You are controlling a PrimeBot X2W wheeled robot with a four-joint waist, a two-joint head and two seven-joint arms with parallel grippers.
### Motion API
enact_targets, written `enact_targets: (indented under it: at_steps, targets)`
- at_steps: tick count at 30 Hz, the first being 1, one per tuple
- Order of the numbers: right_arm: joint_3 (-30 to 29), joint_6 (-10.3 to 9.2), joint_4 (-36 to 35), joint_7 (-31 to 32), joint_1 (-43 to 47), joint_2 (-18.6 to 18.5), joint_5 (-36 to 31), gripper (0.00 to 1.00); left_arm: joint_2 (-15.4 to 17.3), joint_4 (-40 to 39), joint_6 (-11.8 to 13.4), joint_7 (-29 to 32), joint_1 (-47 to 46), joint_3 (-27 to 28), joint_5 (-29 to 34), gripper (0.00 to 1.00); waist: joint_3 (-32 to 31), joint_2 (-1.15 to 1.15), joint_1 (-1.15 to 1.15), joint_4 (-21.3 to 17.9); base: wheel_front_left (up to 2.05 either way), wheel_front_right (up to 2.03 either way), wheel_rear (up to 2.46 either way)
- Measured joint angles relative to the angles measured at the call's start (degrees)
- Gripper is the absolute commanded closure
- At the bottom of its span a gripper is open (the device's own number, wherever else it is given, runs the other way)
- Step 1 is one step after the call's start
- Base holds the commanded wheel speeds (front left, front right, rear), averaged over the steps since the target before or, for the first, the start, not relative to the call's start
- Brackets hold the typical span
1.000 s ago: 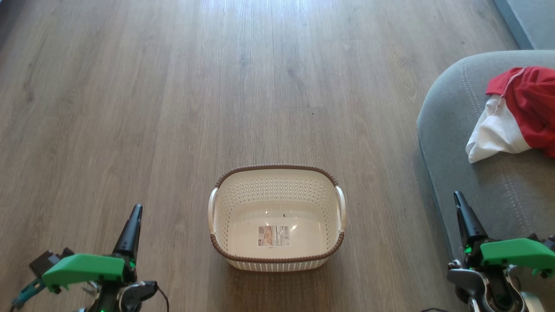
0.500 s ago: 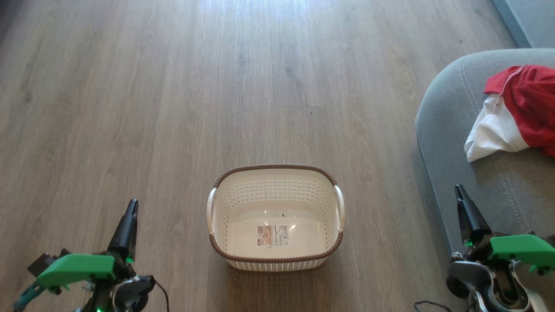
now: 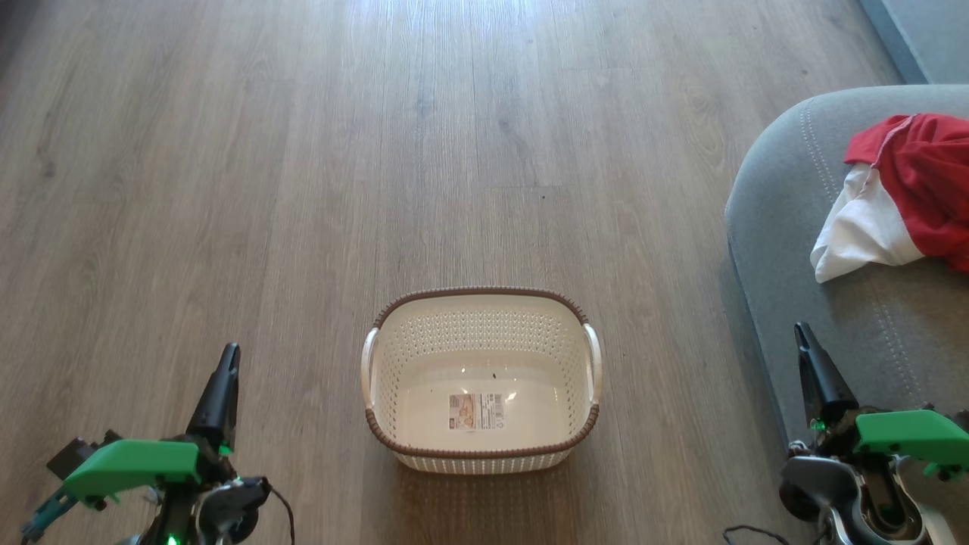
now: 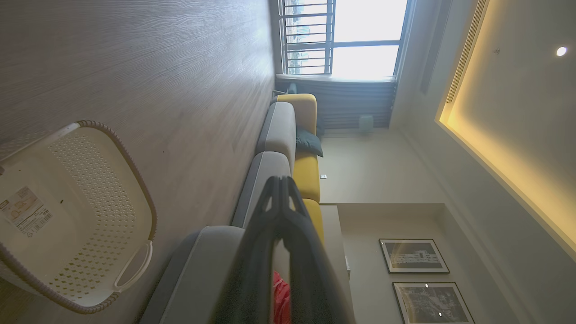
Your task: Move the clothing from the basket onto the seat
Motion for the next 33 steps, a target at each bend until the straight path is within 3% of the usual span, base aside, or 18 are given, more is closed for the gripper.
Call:
enact_targets:
  at_steps: [33]
  targets:
    - [0.0, 0.0, 0.0, 0.0, 0.0, 0.0, 0.0, 1.0, 0.0, 0.0, 0.0, 0.0, 0.0, 0.03, 0.0, 1.0, 0.0, 0.0, 0.0, 0.0, 0.0, 0.0, 0.0]
